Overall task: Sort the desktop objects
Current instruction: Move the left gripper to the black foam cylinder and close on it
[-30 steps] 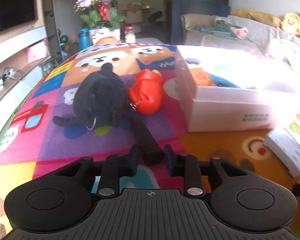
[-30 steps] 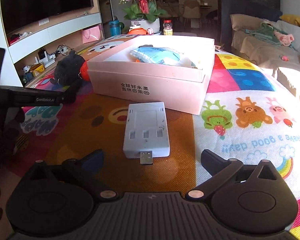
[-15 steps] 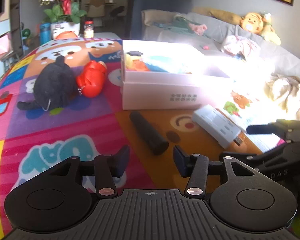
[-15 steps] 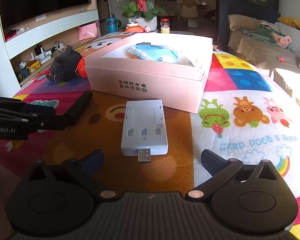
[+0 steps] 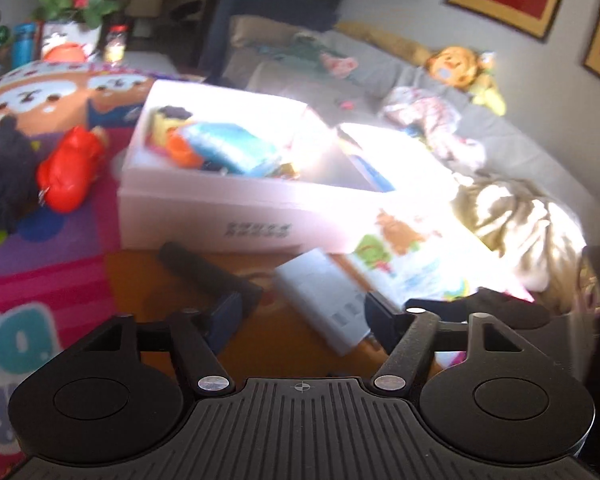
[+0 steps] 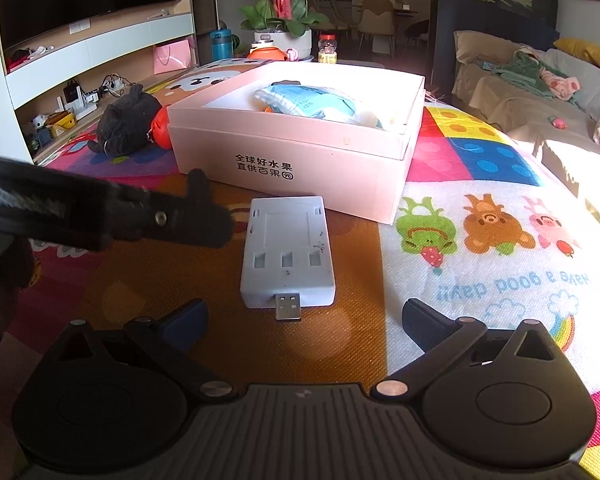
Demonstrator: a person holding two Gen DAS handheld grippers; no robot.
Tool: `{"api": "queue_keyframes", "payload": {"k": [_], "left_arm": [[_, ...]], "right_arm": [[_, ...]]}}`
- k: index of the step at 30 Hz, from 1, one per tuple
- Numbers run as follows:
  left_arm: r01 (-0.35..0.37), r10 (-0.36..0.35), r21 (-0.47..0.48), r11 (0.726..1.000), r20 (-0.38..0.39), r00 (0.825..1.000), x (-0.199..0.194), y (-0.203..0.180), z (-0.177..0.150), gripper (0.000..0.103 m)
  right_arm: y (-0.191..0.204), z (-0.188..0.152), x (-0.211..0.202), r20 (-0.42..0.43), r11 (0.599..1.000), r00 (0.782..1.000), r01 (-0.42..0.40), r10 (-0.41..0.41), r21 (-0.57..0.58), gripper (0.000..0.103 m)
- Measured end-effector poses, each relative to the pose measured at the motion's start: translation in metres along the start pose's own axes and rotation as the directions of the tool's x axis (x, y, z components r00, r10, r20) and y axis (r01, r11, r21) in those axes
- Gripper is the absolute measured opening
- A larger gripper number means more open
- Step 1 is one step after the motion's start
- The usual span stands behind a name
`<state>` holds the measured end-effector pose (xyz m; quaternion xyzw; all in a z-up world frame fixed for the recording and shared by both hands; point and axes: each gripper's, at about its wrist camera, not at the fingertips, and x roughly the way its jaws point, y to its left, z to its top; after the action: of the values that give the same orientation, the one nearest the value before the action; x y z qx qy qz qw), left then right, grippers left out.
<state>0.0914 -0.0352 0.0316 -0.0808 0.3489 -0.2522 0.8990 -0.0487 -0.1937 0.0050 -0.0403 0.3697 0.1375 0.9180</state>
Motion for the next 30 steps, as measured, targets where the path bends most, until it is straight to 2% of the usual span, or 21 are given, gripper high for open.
{"api": "queue_keyframes", "payload": {"k": [2, 5, 7, 8, 13, 18, 21, 24, 30], "left_arm": [[-0.076, 0.073, 0.082, 0.994, 0.043, 0.996, -0.005, -0.004, -0.001, 0.09], [-0.225, 0.208, 0.231, 0.946, 0.099, 0.973, -0.003, -0.002, -0.004, 0.095], [-0.269, 0.25, 0.3, 0.915, 0.101, 0.963, 0.007, 0.002, -0.006, 0.095], [-0.273, 0.259, 0.309, 0.911, 0.085, 0.962, 0.013, 0.006, -0.005, 0.095], [-0.204, 0.213, 0.205, 0.957, -0.023, 0.977, 0.043, 0.026, 0.001, 0.095], [-0.212, 0.219, 0.195, 0.958, -0.016, 0.976, 0.05, 0.025, 0.008, 0.091], [-0.239, 0.244, 0.209, 0.948, 0.002, 0.97, 0.051, 0.02, 0.007, 0.083], [-0.257, 0.259, 0.19, 0.948, 0.015, 0.966, 0.047, 0.021, 0.004, 0.081], [-0.356, 0.354, 0.111, 0.928, 0.034, 0.935, 0.014, 0.028, -0.016, 0.081]], "right_arm": [[0.0, 0.0, 0.0, 0.0, 1.0, 1.0, 0.0, 0.0, 0.0, 0.103], [0.0, 0.0, 0.0, 0.0, 1.0, 1.0, -0.001, 0.001, 0.001, 0.103], [0.0, 0.0, 0.0, 0.0, 1.0, 1.0, 0.0, 0.0, 0.0, 0.103], [0.0, 0.0, 0.0, 0.0, 1.0, 1.0, 0.0, 0.0, 0.0, 0.103], [0.0, 0.0, 0.0, 0.0, 1.0, 1.0, 0.001, -0.001, -0.001, 0.103], [-0.001, 0.0, 0.0, -0.001, 1.0, 1.0, 0.001, -0.001, -0.001, 0.103], [-0.001, 0.0, 0.0, -0.001, 1.0, 1.0, 0.001, -0.001, -0.001, 0.103], [0.0, 0.0, 0.001, -0.001, 1.0, 1.0, 0.001, -0.001, -0.001, 0.103], [-0.001, 0.0, 0.001, 0.0, 1.0, 1.0, 0.002, -0.002, -0.003, 0.103]]}}
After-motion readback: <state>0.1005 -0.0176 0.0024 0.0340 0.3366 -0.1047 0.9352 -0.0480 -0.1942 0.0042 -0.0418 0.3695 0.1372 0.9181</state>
